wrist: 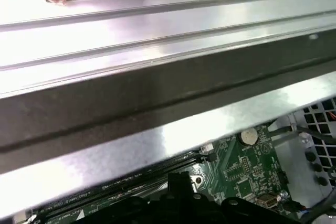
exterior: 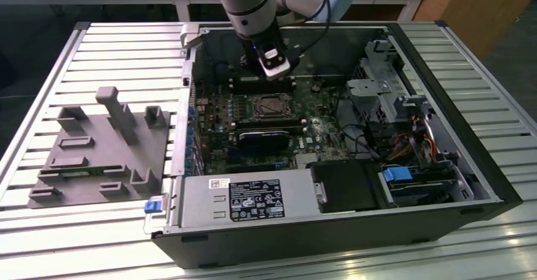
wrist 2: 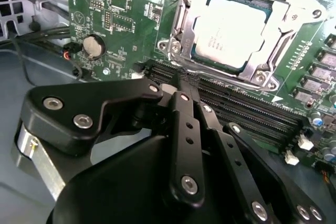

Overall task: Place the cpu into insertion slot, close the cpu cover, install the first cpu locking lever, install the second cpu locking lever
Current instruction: 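Install the first cpu locking lever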

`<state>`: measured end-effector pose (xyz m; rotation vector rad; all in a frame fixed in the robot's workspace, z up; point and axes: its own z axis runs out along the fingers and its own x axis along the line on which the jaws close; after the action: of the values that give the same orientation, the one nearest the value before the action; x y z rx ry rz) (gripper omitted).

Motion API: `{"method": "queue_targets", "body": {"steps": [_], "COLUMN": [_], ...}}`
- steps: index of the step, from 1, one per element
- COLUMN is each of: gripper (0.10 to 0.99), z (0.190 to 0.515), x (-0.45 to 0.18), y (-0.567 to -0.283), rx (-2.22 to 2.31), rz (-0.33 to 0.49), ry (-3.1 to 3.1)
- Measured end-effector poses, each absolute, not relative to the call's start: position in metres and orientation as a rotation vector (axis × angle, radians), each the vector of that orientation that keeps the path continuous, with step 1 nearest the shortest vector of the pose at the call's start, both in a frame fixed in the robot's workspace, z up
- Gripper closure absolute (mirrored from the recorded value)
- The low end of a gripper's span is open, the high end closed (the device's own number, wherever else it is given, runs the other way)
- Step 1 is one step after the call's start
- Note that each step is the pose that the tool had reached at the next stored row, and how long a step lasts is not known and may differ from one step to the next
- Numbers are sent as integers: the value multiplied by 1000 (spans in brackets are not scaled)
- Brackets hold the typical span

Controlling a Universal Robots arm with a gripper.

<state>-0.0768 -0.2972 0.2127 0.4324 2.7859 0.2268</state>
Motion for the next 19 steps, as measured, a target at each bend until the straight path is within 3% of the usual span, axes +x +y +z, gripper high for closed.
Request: {"method": "queue_targets", "body": {"steps": [10,19], "gripper": [984,984], "z": [217,216], "x": [-76,-67], "y": [-297,-297], "rx": [434,450], "rz": [224,139], "ry": [2795,2904]}}
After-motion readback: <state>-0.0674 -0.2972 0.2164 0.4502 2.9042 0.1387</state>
